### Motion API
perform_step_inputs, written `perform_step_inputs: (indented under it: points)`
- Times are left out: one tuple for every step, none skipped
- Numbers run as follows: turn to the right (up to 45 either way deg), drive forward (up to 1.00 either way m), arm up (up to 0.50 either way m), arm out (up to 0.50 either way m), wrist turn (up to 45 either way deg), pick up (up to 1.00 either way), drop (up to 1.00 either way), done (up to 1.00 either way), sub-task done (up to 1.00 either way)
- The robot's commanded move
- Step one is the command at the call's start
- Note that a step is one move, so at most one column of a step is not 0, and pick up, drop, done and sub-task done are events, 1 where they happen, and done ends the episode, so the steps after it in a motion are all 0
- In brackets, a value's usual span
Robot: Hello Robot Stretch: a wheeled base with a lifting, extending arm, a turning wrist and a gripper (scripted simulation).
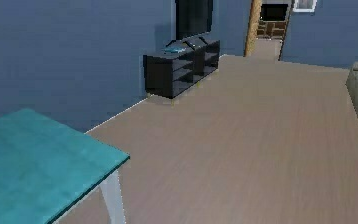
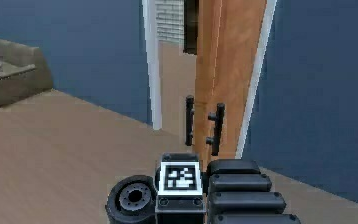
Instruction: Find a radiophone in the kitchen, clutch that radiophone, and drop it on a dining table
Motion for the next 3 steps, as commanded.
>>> perform_step_inputs:
  points:
    - [0.0, 0.8, 0.0, 0.0, 0.0, 0.0, 0.0, 0.0, 0.0]
    - [-12.0, 0.0, 0.0, 0.0, 0.0, 0.0, 0.0, 0.0, 0.0]
    - [0.0, 0.15, 0.0, 0.0, 0.0, 0.0, 0.0, 0.0, 0.0]
